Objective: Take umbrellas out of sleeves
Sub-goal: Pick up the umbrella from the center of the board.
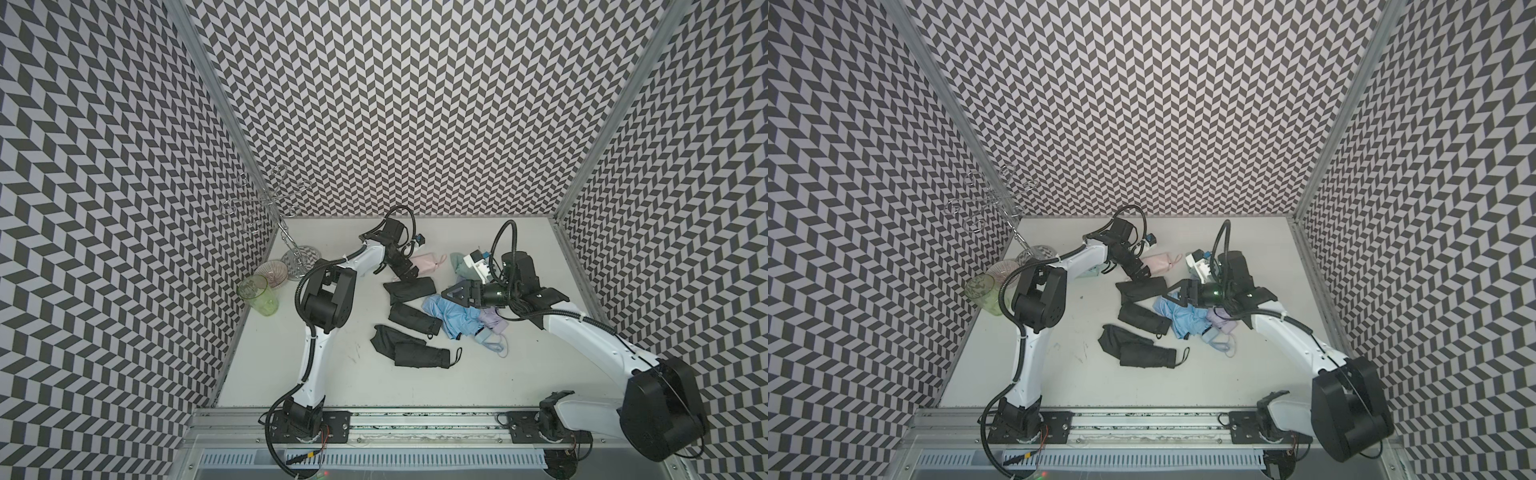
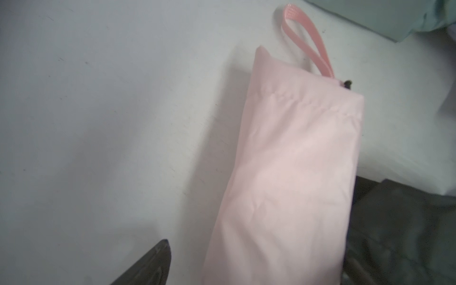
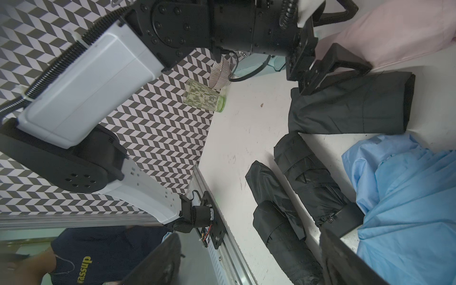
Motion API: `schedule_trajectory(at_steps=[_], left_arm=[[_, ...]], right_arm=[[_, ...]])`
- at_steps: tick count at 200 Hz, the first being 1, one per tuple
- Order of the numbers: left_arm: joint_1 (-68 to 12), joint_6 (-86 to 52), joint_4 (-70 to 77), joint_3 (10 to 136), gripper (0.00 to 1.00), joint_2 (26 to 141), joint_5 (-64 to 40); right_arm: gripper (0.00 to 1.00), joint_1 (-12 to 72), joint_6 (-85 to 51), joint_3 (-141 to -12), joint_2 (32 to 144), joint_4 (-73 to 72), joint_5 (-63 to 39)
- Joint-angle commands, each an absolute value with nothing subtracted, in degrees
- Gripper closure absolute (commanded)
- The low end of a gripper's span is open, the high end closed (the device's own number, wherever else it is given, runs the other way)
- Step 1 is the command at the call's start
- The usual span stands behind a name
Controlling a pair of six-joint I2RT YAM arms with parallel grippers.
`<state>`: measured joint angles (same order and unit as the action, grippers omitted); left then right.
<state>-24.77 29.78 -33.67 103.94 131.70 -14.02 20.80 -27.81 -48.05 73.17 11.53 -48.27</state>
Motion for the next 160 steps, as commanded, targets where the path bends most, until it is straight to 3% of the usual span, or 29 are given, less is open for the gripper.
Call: schedule_trajectory(at_steps=[1, 30, 41, 52, 63, 78, 95, 102, 160], left_arm=[[-26.0, 30.4, -36.3, 105.7, 0.05, 135.0, -10.8], [-25.9, 30.2, -36.6, 106.7, 0.26, 136.3, -11.8], [-25.9, 30.0, -36.5, 106.9, 0.42, 136.1, -11.9], [-25.6, 30.0, -36.4, 106.8, 0.49, 135.8, -13.1], [-25.1, 29.7, -36.3, 106.4, 0.65, 135.3, -14.1], [-24.1, 29.5, -36.0, 105.4, 0.79, 134.0, -16.0], [-22.7, 28.5, -34.6, 103.7, 0.84, 131.5, -17.3], [-22.0, 28.0, -34.0, 103.0, 1.00, 130.3, -18.3], [-17.8, 31.4, -25.9, 88.7, 1.00, 110.4, -28.2]], right_arm=[[0.14, 20.3, -26.3, -48.5, 72.0, 11.0, -48.8], [0.14, 19.9, -25.7, -48.6, 71.9, 11.4, -48.8], [0.14, 19.7, -25.6, -48.6, 72.0, 11.4, -48.8], [0.14, 19.6, -25.4, -48.7, 72.1, 11.3, -48.7], [0.15, 19.2, -25.1, -49.1, 72.4, 11.6, -48.7], [0.15, 18.8, -24.9, -49.8, 73.0, 11.4, -48.6], [0.15, 18.4, -24.8, -51.3, 74.0, 11.5, -48.7], [0.15, 18.3, -24.3, -52.3, 74.5, 11.9, -48.6], [0.15, 16.9, -22.6, -62.5, 78.2, 16.6, -45.0]])
